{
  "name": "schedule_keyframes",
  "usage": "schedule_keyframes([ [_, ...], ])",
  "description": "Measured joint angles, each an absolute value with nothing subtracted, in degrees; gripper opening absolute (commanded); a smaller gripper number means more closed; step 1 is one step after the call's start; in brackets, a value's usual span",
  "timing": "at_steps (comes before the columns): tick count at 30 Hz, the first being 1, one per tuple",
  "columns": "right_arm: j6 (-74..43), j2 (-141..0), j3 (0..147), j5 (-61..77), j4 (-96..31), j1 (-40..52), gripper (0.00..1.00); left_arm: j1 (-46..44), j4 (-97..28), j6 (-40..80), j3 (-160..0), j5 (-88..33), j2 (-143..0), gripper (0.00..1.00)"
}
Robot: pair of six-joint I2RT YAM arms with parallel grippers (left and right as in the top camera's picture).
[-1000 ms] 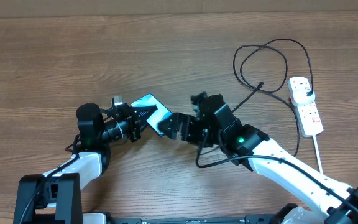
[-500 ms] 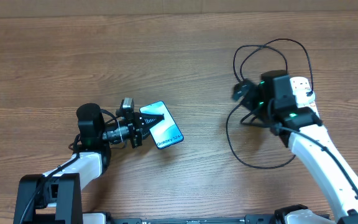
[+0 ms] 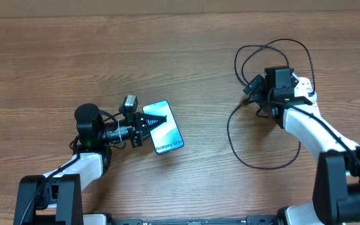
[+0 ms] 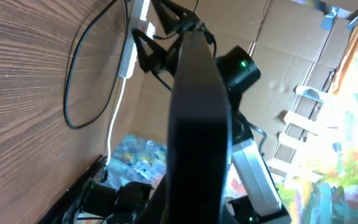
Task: Plug charger to phone and switch on socket
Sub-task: 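Open the right gripper and move it to the black cable plug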
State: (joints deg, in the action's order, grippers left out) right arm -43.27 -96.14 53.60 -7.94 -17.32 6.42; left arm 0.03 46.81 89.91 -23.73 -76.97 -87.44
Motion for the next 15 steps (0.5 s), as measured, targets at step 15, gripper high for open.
schedule_keyframes([
  [15, -43.3, -104.9, 54.3, -5.7, -9.8, 6.4, 0.58, 0.0, 46.8, 91.5, -23.7, -77.4, -87.4, 0.04],
])
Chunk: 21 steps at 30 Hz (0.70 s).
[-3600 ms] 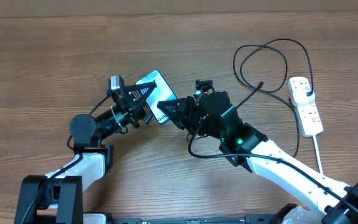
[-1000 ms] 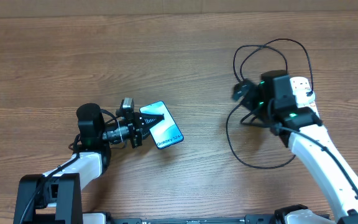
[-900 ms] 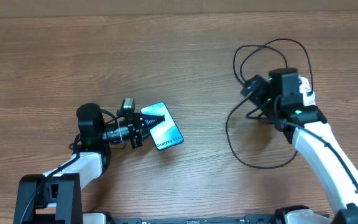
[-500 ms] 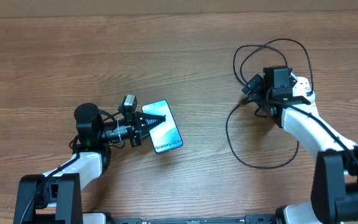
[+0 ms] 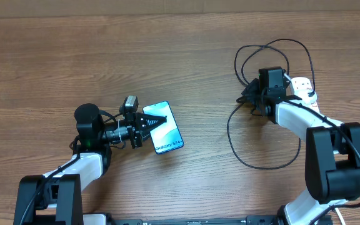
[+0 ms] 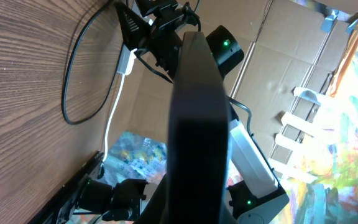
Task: Plug charger to phone and switch on socket
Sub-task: 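Open the right gripper and move it to the black cable plug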
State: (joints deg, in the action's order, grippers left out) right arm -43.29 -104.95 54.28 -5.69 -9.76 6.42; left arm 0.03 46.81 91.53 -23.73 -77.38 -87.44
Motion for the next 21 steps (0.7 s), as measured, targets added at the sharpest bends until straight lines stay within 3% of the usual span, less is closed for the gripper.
schedule_keyframes([
  [9, -43.4, -105.4, 54.3, -4.4, -9.5, 6.4, 0.38, 0.0, 46.8, 91.8, -23.7, -77.4, -87.4, 0.04],
  [21, -43.2, -105.7, 54.3, -4.6, -8.5, 6.4, 0.36, 0.0, 46.8, 92.6, -23.7, -79.6, -87.4, 0.04],
])
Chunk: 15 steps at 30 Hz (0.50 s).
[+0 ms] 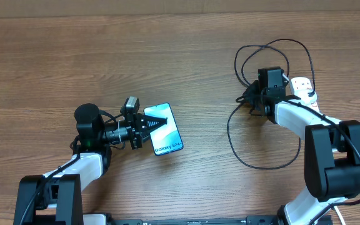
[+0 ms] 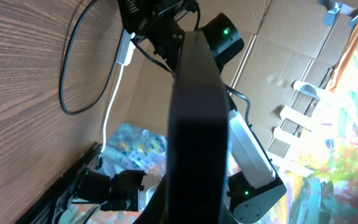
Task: Plug charger to phone and switch on socket
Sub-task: 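Open the right gripper and move it to the black cable plug, then grasp the black cable near its plug with the right gripper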
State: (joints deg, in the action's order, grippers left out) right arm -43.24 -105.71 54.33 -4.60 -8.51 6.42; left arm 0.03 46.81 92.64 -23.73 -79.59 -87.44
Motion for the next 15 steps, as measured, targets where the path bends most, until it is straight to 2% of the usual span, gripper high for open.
schedule_keyframes([
  [6, -42.5, -105.7, 54.3, -4.8, -8.1, 6.4, 0.25, 0.0, 46.8, 93.0, -23.7, -80.1, -87.4, 0.04],
  [10, -41.2, -106.1, 54.3, -4.9, -8.3, 6.4, 0.11, 0.0, 46.8, 93.1, -23.7, -80.2, -87.4, 0.04],
  [11, -40.9, -106.4, 54.3, -4.8, -8.4, 6.4, 0.05, 0.0, 46.8, 93.2, -23.7, -80.2, -87.4, 0.04],
  [15, -40.4, -106.7, 54.3, -4.6, -8.6, 6.4, 0.04, 0.0, 46.8, 94.1, -23.7, -80.3, -87.4, 0.04],
])
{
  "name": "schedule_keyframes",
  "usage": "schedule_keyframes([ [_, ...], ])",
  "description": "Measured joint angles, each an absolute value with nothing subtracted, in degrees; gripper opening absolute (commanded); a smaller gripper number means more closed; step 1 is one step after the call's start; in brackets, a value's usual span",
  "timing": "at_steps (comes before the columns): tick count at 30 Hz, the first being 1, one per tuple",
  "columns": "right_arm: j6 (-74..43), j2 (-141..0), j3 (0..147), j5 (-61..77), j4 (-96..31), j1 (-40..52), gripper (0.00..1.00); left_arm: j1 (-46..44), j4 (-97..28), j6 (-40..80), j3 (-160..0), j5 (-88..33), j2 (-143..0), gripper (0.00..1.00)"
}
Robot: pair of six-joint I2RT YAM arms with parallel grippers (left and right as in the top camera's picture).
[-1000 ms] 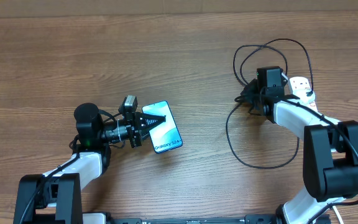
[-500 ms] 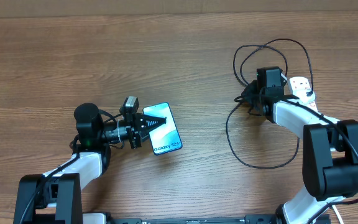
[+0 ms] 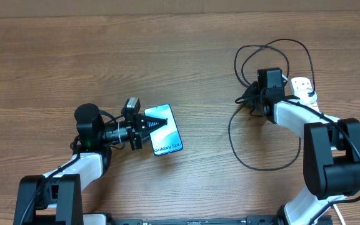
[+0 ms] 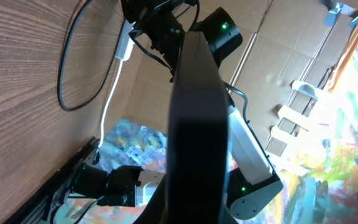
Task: Plug charger to phone and switch on socket
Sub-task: 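Grasp the black cable near its plug with the right gripper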
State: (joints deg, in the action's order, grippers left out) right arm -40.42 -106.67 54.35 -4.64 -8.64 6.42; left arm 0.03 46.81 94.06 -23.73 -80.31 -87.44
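The phone (image 3: 165, 132), blue screen showing, is at the table's front left with my left gripper (image 3: 157, 121) shut on its near edge. In the left wrist view the phone (image 4: 194, 124) shows edge-on as a dark slab filling the middle and hiding the fingers. At the right, my right gripper (image 3: 242, 100) has its fingers drawn together on the black charger cable (image 3: 255, 164), which loops over the table. The white socket (image 3: 302, 87) lies just right of that gripper.
More black cable loops (image 3: 274, 47) lie behind the right gripper. The left wrist view shows the cable loop (image 4: 67, 81) and a white cord (image 4: 109, 106) running off the far table edge. Bare wooden table (image 3: 105, 56) spreads between the arms.
My right gripper has edged slightly left along the cable, and the near cable loop has shifted a little. The left gripper and phone have stayed where they were.
At first my right gripper stood over the socket end, beside the cable, while the left held the phone. Then it had turned and come down to the cable left of the socket. It has stayed there since, creeping left, with the phone held still throughout.
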Motion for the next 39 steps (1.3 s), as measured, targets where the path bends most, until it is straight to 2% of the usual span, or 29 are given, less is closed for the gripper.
schedule_keyframes([
  [5, -36.6, -106.7, 54.7, -2.5, -9.5, 6.4, 0.04, 0.0, 46.8, 94.3, -23.7, -81.3, -87.4, 0.04],
  [7, -34.2, -106.7, 56.6, -0.5, -14.0, 6.4, 0.04, 0.0, 46.8, 94.3, -23.7, -81.5, -87.4, 0.04],
  [13, -24.4, -104.4, 64.4, 12.6, -35.3, 6.4, 0.04, 0.3, 50.1, 94.3, -23.8, -81.3, -87.4, 0.04],
  [21, -14.6, -89.1, 66.6, 30.2, -57.1, 6.4, 0.04, 4.2, 52.8, 94.1, -29.1, -81.3, -87.4, 0.04],
  [27, -1.9, -82.1, 66.7, 40.8, -73.3, 6.4, 0.04, 4.8, 52.8, 93.1, -35.4, -81.3, -87.4, 0.04],
  [32, 4.9, -78.8, 66.7, 48.1, -78.3, 6.5, 0.04, 4.8, 52.8, 92.8, -38.0, -80.6, -87.4, 0.04],
  [39, 7.3, -75.0, 66.7, 53.1, -73.4, 12.0, 0.04, 4.7, 48.0, 92.8, -38.0, -76.4, -87.4, 0.04],
])
